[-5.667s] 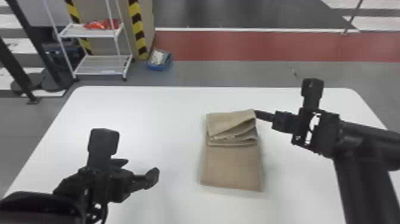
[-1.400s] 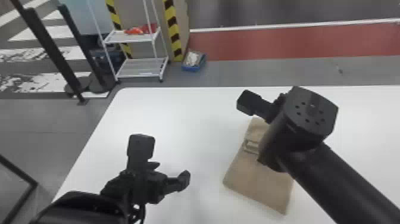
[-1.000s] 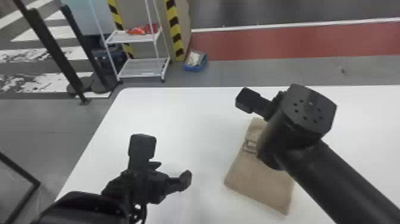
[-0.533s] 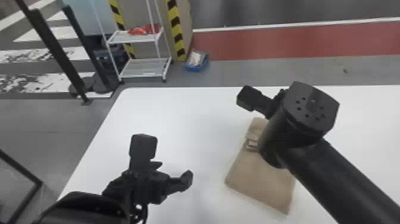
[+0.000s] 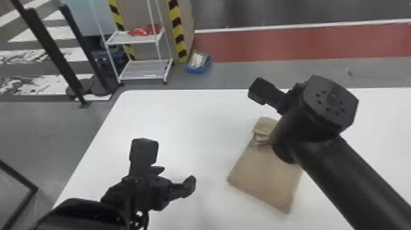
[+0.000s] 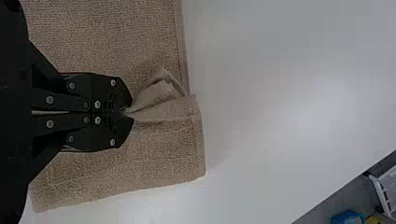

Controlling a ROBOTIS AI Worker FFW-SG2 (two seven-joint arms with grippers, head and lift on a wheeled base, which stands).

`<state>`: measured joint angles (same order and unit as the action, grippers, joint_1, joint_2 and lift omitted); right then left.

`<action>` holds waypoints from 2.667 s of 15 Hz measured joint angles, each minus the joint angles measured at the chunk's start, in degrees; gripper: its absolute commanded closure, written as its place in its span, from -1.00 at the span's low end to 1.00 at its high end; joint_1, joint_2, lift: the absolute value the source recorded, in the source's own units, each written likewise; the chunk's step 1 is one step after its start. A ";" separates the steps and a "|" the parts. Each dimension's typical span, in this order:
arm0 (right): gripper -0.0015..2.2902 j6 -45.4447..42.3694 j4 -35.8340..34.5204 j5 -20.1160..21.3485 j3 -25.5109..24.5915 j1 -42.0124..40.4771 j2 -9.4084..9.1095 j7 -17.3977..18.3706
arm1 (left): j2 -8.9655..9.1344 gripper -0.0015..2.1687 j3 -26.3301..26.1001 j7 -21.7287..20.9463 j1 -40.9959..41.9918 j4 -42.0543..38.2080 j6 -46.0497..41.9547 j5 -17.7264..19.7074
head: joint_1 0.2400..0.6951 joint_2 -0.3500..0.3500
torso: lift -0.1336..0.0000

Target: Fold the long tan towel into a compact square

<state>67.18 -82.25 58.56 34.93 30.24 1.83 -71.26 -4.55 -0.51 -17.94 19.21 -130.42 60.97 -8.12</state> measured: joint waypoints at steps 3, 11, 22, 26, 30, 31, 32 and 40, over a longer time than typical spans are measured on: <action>0.19 -0.12 -0.54 -0.49 -1.22 0.04 0.06 -0.09 | -0.02 -0.86 -0.11 0.00 0.03 -0.01 -0.31 0.03 | 1.00 0.42 | -0.86; 0.19 0.31 -5.58 -2.19 -3.55 -0.16 0.01 -0.98 | -0.09 -0.20 -3.73 -1.06 2.38 -2.55 -1.68 4.91 | 1.00 0.27 | -0.86; 0.19 0.56 -6.74 -1.99 -3.76 -1.09 0.09 -0.98 | -0.55 0.98 -7.96 -2.81 2.43 2.17 -8.26 8.39 | 1.00 0.07 | -0.86; 0.19 0.80 -7.21 -1.89 -3.82 -1.55 0.05 -1.12 | -0.64 0.98 -10.39 -1.84 2.81 1.75 -9.02 8.57 | 1.00 0.02 | -0.86; 0.19 0.81 -7.22 -1.70 -3.82 -2.05 0.01 -1.16 | -0.64 0.98 -11.89 -1.25 2.98 1.51 -10.74 8.62 | 1.00 -0.04 | -0.86; 0.19 0.81 -7.25 -1.69 -3.81 -2.12 -0.02 -1.24 | -0.64 0.98 -12.22 -1.06 2.95 1.76 -11.64 8.57 | 1.00 -0.04 | -0.86; 0.19 0.82 -7.48 -1.69 -3.79 -2.20 -0.04 -1.46 | -0.64 0.98 -12.61 -0.81 2.73 2.42 -12.40 8.43 | 1.00 -0.05 | -0.86; 0.19 0.93 -11.65 -1.73 -3.27 -3.86 1.14 -5.55 | -0.64 0.98 -13.34 -0.96 0.55 8.60 -13.38 7.60 | 1.00 -0.02 | -0.86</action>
<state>68.11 -93.90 56.83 31.66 26.39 2.98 -76.81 -5.19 -13.84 -18.90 19.76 -121.82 47.60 -0.52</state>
